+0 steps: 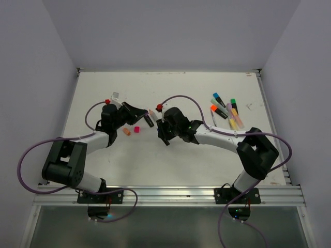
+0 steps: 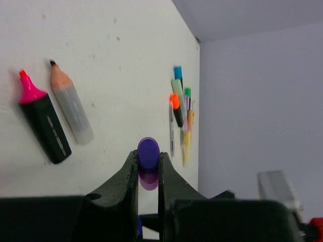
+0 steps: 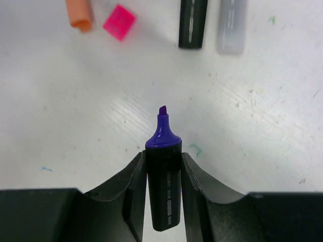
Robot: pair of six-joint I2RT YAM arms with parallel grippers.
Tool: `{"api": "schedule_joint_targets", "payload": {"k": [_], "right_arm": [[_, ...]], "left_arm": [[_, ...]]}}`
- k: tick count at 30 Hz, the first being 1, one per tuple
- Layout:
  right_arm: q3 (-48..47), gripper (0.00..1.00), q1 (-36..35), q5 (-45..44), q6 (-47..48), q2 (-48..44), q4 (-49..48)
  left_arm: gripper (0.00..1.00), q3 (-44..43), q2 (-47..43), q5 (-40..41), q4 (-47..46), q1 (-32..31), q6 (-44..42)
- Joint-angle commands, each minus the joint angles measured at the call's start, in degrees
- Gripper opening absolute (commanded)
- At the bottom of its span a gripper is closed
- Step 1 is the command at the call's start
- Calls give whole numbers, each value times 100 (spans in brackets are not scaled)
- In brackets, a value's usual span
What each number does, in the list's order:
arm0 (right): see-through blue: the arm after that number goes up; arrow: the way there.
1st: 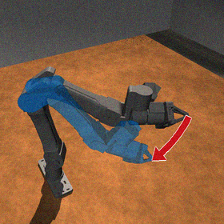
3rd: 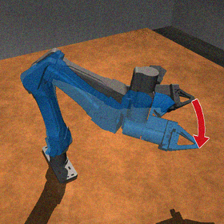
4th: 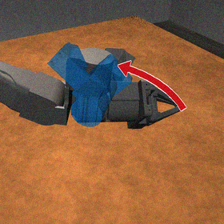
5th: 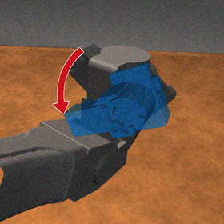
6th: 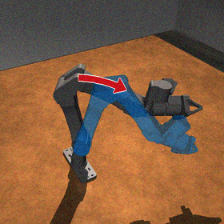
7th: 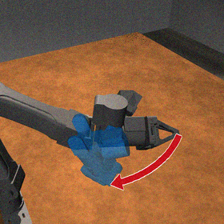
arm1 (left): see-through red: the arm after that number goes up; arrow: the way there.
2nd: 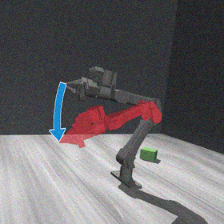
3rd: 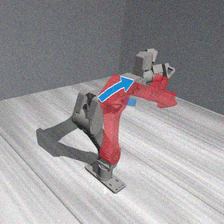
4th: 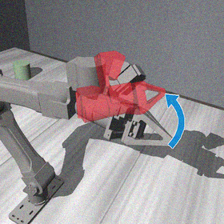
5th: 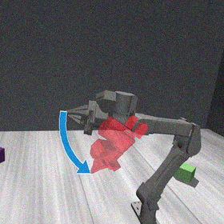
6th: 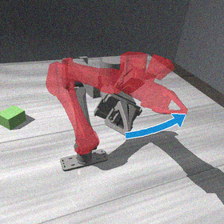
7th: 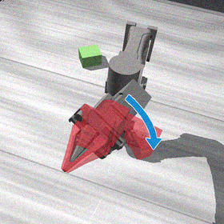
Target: Open the pen caps
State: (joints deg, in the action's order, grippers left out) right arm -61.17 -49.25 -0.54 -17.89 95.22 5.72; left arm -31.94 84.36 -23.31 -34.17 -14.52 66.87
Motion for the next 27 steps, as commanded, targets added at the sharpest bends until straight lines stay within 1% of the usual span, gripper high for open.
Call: {"api": "schedule_joint_targets", "payload": {"k": [1,5,6,7,8,9,10,11,12,13,14,15,17,18,19,21,24,27], "right_arm": [[131,0,-93,-157,119,76,404],[228,0,-93,-289,67,41,237],[202,0,-93,-437,40,93,237],[123,0,-84,-569,40,172,289],[-147,0,-67,-718,101,259,551],[-280,0,-32,-876,119,356,658],[-369,0,29,-1000,136,566,685],[-570,0,195,-1010,171,664,703],[-720,0,284,-1053,224,804,772],[-869,0,346,-1141,312,1066,834],[-1201,0,486,-1168,495,1225,948],[-1370,0,548,-1203,593,1340,992],[-1861,0,775,-1204,733,1629,1150],[-1986,0,855,-1125,760,1684,1142],[-2126,0,917,-1063,795,1762,1160],[-2627,0,1058,-1054,1050,2008,1352],[-3374,0,1128,-967,1489,2483,1678],[-3867,0,1190,-826,1648,2835,1793]], "left_arm": [[0,-348,-165,380,-212,283,-43],[0,-383,-113,336,-256,345,-130],[0,-418,-112,327,-196,354,-217],[0,-557,-139,379,257,354,-366],[0,-654,-217,467,601,354,-785],[0,-760,-279,764,1005,354,-998],[0,-874,-340,914,1627,354,-1192],[0,-875,-541,1081,1877,354,-1507],[0,-875,-656,1457,2140,354,-1650],[0,-823,-788,1635,2543,362,-1773],[0,-796,-1068,1828,2739,363,-1974],[0,-735,-1210,2152,2897,363,-2054],[0,-717,-1499,2304,3302,363,-2230],[0,-752,-1553,2592,3407,371,-2266],[0,-787,-1571,2699,3809,380,-2301],[0,-909,-1545,3023,4119,424,-2389],[0,-1033,-1335,3358,4821,476,-2372],[0,-998,-1106,3447,5069,486,-2302]]}}
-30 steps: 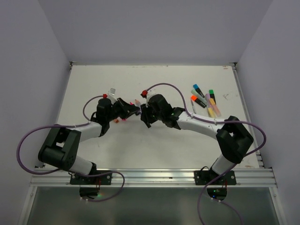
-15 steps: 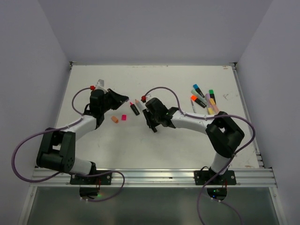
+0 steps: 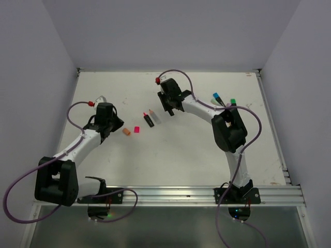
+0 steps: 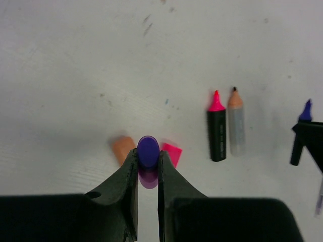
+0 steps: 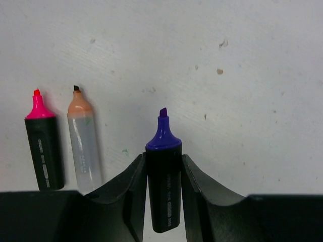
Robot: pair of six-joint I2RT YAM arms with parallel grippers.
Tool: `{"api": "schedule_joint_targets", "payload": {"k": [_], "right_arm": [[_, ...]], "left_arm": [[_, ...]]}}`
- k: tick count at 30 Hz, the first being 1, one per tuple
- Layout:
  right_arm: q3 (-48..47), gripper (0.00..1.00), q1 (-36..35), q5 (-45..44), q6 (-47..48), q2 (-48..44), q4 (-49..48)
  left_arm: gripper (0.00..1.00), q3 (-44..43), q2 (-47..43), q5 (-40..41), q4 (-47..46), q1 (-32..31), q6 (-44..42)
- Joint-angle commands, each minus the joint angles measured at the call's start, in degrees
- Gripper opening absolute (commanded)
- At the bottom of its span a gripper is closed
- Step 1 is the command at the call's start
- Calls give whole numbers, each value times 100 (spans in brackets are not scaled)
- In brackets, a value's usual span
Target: Open the pen caps
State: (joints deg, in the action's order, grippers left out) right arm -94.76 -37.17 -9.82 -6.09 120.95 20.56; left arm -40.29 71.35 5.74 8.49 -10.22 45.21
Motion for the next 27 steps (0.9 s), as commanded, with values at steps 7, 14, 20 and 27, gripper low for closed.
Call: {"api": "schedule_joint_targets", "payload": {"k": [7,14,20,27], "right_arm": [[-1088,0,17,420,415,904,274],[-1044,0,17,499,345,1045,89],[-1106,0,25,736,301,1124,115],[-1132,14,25,850,240,1098,150]], "left_arm": [[0,311,274,604,768,55,84],[0,443,414,762,707,55,49],[4,505,687,639,522,55,49],[35,566,722,569,329,55,111]]}}
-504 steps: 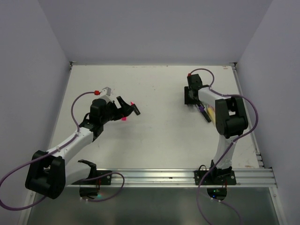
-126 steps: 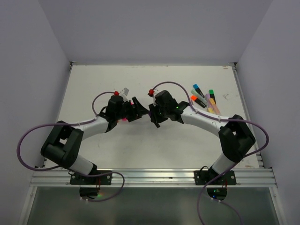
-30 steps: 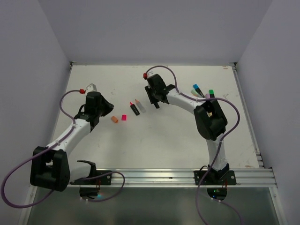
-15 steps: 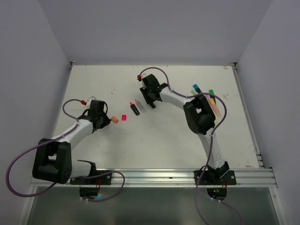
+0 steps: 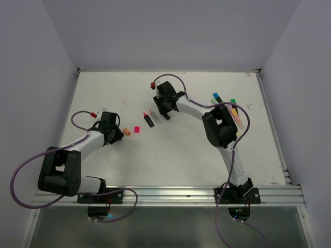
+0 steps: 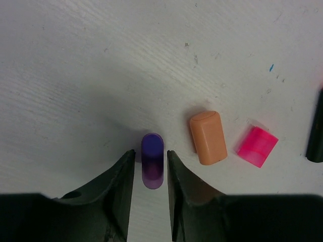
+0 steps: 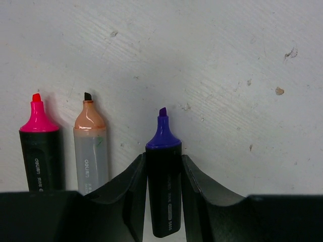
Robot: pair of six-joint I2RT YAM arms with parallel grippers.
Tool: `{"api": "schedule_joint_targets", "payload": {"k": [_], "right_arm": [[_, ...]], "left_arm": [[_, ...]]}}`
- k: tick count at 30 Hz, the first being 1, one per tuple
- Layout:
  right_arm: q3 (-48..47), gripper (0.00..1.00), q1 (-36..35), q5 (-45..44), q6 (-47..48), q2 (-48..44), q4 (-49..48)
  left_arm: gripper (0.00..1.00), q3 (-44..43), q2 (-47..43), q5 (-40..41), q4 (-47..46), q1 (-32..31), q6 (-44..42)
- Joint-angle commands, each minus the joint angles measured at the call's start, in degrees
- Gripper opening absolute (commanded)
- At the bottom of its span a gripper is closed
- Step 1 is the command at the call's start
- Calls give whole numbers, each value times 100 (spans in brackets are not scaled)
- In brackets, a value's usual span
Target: Open the pen caps
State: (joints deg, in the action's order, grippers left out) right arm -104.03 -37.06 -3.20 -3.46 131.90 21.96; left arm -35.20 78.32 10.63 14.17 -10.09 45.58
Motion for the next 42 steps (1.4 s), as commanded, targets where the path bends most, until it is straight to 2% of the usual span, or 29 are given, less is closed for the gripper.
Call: {"api": "schedule_joint_targets", "payload": {"k": [1,2,4,6,12,14,16,17,18,20,24,29,34,37,42], "right_arm": [[-232,18,14,188,-23,20,37],[-241,22,14,188,-23,20,46],[-284,24,14,197,-23,20,98],[-276,27,14,232,-31,-6,81],[-337,41,14,268,-67,-181,98],[-337,50,23,267,-102,-313,107],[-303,53,15,233,-163,-436,116],[-276,61,32,163,-181,-567,125],[-224,63,49,110,-216,-673,116],[-48,65,102,22,-330,-875,125],[540,68,479,-723,-620,-1769,344],[1894,68,1341,-1463,-726,-2686,151],[2280,67,1903,-1964,-585,-2871,529],[2509,66,2175,-1869,-612,-2889,538],[2677,65,2238,-2026,-453,-2687,520]], "left_arm": [[37,57,8,79,-240,42,65],[38,48,7,79,-231,42,65],[43,48,-28,97,-213,42,47],[52,75,-89,167,-204,42,65],[59,93,-432,150,-178,42,65],[61,5,-572,158,-126,42,47],[67,-48,-695,150,-38,42,21],[68,-83,-739,106,-20,42,12],[70,-101,-783,53,-3,42,12],[71,-136,-959,-95,-2,42,12],[73,-224,-1328,-307,-37,33,-49],[73,-347,-1583,-947,-265,-54,-164],[73,-303,-1610,-1406,-907,-344,-155],[73,-321,-1487,-1599,-1214,-626,-172],[73,-242,-1373,-1942,-1829,-872,-146]]}}
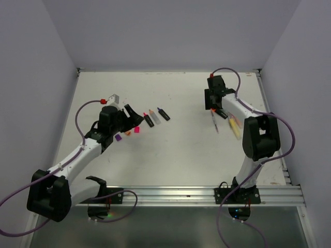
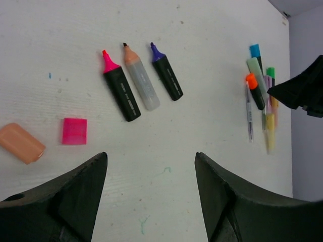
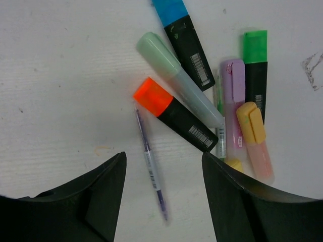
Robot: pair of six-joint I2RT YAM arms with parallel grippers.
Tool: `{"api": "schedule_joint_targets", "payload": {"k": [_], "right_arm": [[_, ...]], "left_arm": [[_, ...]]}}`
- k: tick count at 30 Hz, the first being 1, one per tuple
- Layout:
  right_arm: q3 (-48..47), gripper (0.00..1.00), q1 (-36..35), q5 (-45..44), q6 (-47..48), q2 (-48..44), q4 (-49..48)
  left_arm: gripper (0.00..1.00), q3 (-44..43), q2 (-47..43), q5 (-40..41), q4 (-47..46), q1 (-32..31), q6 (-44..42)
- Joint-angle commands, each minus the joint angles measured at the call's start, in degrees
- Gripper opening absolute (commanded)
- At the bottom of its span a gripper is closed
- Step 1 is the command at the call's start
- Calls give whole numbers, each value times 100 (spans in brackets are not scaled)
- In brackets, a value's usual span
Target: Open the pen caps
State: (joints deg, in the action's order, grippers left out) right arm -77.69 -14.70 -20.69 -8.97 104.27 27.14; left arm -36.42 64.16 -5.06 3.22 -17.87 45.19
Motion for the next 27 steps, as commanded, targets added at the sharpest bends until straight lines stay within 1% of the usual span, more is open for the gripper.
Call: {"api": "schedule_joint_targets", "payload": {"k": [1,9,15,19,27], "right_arm": [[122,65,2,-330,141,93,-50],[298,64,195,-340,168,313,-200],[421,62,283,-322,212,392,-367],[430,59,459,-129,203,532,-489],[299,59,512,82,247,788,-595]], "left_arm": [[73,-111,44,-399,-788,-111,-116],[72,-242,360,-636,-1069,-156,-124],[72,-216,474,-645,-1210,-200,-98],[72,-216,571,-680,-1228,-235,-107],[72,-242,562,-645,-1193,-235,-159]]}}
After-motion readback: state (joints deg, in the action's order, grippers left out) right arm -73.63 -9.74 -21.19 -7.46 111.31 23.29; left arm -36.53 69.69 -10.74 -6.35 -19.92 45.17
